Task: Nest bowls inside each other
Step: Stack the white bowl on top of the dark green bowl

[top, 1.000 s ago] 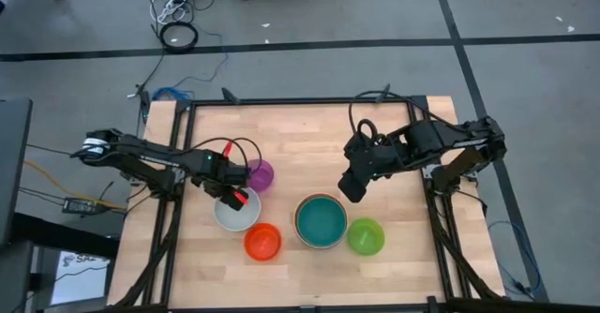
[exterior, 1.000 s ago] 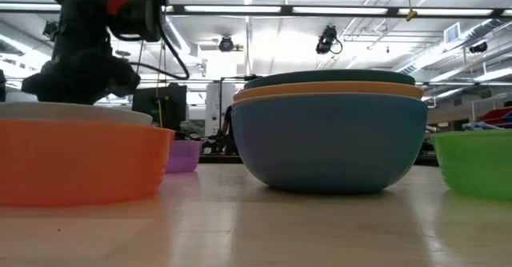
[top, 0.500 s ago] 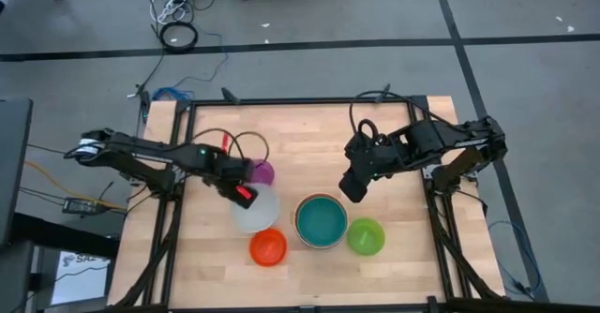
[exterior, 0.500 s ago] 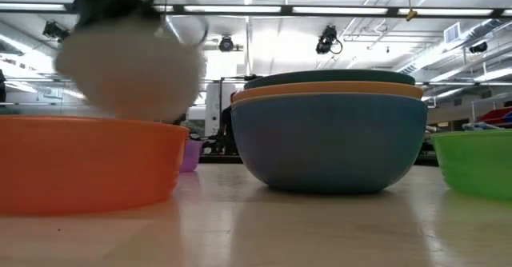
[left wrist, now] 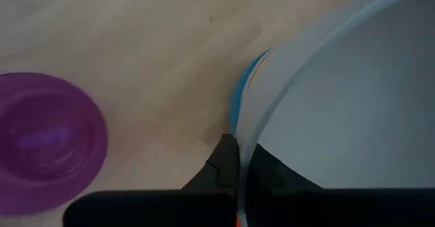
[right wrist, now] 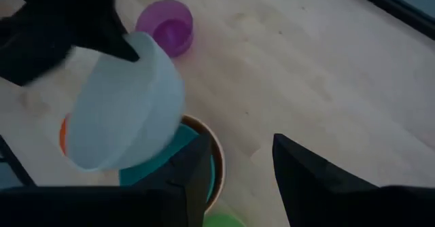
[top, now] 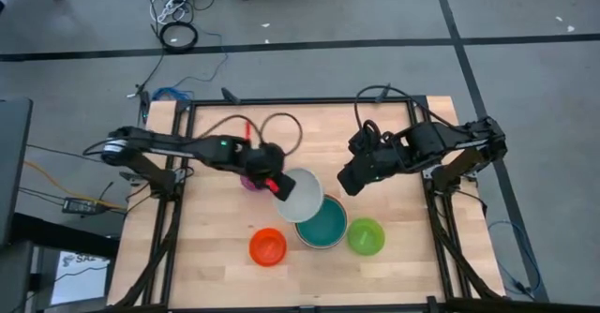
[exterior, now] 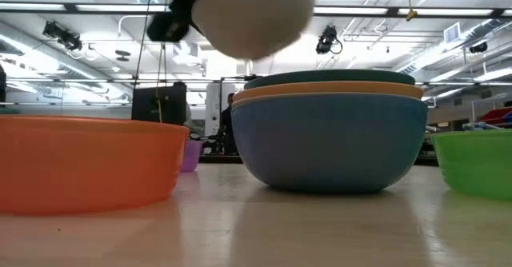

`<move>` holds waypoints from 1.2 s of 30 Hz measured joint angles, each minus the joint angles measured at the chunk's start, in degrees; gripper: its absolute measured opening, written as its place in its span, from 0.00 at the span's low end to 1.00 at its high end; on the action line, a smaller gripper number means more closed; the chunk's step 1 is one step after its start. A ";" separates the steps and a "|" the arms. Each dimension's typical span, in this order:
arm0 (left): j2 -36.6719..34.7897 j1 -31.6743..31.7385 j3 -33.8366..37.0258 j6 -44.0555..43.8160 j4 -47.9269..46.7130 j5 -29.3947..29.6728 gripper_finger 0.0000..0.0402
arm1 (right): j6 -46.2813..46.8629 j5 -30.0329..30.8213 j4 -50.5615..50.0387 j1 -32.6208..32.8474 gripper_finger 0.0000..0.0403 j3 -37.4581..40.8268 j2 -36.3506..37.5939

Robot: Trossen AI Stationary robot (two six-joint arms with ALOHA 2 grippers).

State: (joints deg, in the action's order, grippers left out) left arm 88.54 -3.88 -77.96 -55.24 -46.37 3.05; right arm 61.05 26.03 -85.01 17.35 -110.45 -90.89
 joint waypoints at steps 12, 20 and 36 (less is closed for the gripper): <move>10.30 -0.31 -2.27 -0.47 6.65 -12.03 0.04 | 12.69 3.35 -5.03 8.71 0.34 0.00 0.22; 10.72 -0.31 -2.27 -1.38 7.09 -13.31 0.13 | 17.04 4.86 -5.03 11.43 0.32 -0.02 0.13; 10.70 -0.31 -2.18 -2.26 10.79 -17.16 0.21 | 17.46 4.64 -5.00 11.95 0.32 -0.02 0.11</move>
State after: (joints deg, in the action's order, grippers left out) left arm 99.24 -4.19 -80.14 -57.49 -35.58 -14.11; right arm 78.51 30.68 -90.02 29.30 -110.48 -90.78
